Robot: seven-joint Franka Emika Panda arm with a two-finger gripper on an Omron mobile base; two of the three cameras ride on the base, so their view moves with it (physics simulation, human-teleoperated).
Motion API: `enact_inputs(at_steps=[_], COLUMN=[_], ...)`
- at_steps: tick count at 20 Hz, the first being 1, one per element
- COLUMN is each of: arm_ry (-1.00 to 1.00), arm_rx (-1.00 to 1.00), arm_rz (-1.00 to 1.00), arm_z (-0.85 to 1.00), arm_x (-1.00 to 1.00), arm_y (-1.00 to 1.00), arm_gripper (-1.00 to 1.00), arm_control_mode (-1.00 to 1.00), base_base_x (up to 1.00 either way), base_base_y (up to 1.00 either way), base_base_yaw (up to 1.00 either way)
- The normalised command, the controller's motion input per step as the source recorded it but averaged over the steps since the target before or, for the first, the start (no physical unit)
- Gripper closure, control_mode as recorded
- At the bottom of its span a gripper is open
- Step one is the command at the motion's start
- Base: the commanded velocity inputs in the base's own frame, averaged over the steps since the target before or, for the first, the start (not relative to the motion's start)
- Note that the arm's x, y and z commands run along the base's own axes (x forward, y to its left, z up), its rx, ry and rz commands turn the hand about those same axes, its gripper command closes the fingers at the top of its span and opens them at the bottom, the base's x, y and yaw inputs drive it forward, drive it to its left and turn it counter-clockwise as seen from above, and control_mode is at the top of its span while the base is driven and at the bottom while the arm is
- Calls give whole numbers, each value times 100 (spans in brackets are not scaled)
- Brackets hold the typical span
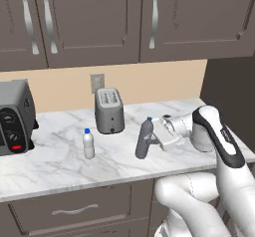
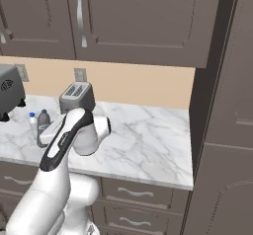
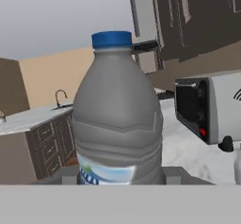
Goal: Take the bottled waters from the counter and place them in the freezer to freeze. Close the freezer door after placing the bottles.
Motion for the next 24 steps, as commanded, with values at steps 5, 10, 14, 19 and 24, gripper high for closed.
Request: enact_inputs(at_steps=[5, 10, 14, 19, 24], arm_ry=[-6, -13, -12, 14, 12], arm_rx=[-14, -20, -14, 4, 12], arm_rz=[-15, -14, -2, 0, 0], arm_z=[7, 6, 12, 36, 35], arm_x=[0, 0, 3, 0, -17], arm_y=[-55, -40, -30, -26, -30], arm_gripper=[100, 100, 100, 100, 100], arm_control_mode=[-100, -100, -100, -100, -100], base_base_x=[0, 0, 0, 0, 0], base_base_y=[0, 0, 0, 0, 0], base_base_yaw=[0, 0, 0, 0, 0])
